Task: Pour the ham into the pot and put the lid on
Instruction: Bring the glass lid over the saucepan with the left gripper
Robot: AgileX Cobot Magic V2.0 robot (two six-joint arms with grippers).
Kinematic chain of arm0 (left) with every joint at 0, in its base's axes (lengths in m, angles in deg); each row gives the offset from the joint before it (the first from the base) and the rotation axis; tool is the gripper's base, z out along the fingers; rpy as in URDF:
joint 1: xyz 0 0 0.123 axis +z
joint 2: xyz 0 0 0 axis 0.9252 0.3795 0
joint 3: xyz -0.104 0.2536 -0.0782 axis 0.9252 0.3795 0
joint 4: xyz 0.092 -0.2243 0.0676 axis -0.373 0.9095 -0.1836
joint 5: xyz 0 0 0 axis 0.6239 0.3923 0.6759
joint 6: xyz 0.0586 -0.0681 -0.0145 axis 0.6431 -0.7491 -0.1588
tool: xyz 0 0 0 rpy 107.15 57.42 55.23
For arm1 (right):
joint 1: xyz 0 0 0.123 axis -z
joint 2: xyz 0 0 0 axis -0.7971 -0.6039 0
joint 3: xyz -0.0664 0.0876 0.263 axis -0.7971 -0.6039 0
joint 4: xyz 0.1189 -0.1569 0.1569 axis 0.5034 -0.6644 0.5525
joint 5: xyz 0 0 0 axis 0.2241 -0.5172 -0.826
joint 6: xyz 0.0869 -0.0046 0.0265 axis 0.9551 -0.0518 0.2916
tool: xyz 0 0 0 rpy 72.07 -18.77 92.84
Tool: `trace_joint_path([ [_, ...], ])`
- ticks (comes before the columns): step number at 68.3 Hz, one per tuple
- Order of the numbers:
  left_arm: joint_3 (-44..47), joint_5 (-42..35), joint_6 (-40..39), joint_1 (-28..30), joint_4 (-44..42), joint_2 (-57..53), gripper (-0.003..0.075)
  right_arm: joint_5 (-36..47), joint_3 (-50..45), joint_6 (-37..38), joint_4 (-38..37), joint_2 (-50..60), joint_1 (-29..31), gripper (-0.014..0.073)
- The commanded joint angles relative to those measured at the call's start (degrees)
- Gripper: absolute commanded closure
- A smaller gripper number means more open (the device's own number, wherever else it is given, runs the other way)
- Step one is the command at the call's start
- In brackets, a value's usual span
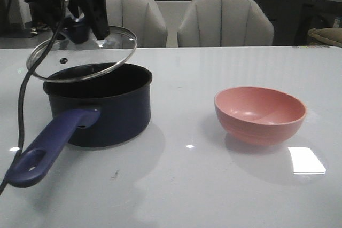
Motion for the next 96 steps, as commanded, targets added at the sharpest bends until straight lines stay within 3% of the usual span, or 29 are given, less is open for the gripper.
trace_joint_path([
  [1,-3.24,-0.58,-0.12,-1.34,0.82,-1.80,0.0461,4.58,1.57,-0.55,-0.24,-0.51,-0.07,0.0444],
  [55,-4.25,2.11,-0.12,-1.69,1.81,2.84,0.0460,4.58,1.57,-0.55,-0.24,-0.51,-0.07,0.0444],
  [66,-4.25,-0.85,-0.12,-1.69,1.81,3.37,0.0444,4.58,1.57,-0.55,-0.24,-0.51,-0.07,0.0444],
  [74,-4.37,-1.51,-0.12,-1.69,1.81,3.37,0.0389,4.58,1.57,-0.55,-0.24,-0.51,-0.07,0.0444],
  [91,-4.37,-2.05,-0.12,-1.69,1.81,3.37,0.0131,4.58,1.57,-0.55,-0.24,-0.51,-0.07,0.0444],
  [96,-4.63,-2.05,-0.12,-1.69,1.81,3.37,0.0101,4.58,1.57,-0.55,-0.24,-0.51,-0.07,0.0444],
])
